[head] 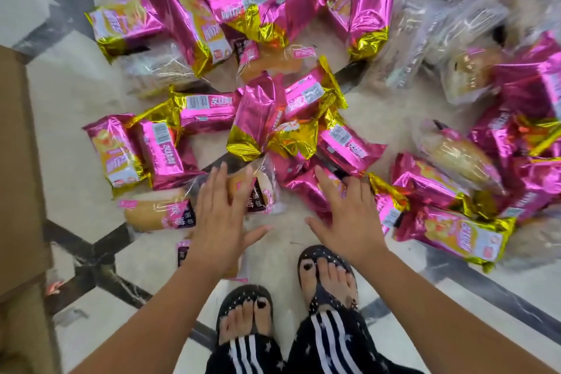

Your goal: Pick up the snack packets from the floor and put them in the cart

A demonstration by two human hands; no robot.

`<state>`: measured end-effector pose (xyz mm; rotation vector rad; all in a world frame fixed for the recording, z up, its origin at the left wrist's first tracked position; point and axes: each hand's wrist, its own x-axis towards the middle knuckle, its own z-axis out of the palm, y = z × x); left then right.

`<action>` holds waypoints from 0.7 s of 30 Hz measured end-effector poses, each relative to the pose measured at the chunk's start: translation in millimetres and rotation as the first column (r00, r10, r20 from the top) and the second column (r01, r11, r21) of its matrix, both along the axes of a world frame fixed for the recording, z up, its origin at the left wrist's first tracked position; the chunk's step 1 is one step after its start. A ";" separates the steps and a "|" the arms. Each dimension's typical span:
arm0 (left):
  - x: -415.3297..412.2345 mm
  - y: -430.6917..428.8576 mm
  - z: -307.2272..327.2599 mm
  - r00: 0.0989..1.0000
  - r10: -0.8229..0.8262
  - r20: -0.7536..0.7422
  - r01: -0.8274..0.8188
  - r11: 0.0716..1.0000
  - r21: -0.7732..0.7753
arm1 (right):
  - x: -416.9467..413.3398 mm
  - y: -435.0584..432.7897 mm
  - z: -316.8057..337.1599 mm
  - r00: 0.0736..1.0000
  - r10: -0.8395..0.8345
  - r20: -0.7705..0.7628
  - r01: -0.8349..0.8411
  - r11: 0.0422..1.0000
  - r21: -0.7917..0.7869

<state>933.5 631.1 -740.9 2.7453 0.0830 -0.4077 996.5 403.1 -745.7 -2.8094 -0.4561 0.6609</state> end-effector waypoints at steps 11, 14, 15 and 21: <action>10.6 -9.9 50.1 0.995 0.025 -0.095 -0.025 1.000 0.004 | 6.8 8.0 54.8 0.923 -0.099 -0.371 0.084 0.995 -0.056; 8.5 -15.2 86.5 0.992 0.003 -0.129 0.002 0.999 0.040 | 11.7 7.5 100.8 0.915 -0.173 -0.363 0.159 0.985 -0.068; 9.8 -15.8 101.7 0.992 -0.005 -0.125 0.011 0.999 0.047 | 14.5 5.9 117.6 0.916 -0.181 -0.358 0.167 0.983 -0.071; 34.6 -14.1 218.3 0.979 0.104 -0.177 -0.117 0.991 -0.066 | 44.7 -5.4 226.3 0.895 -0.246 -0.372 0.228 0.969 -0.092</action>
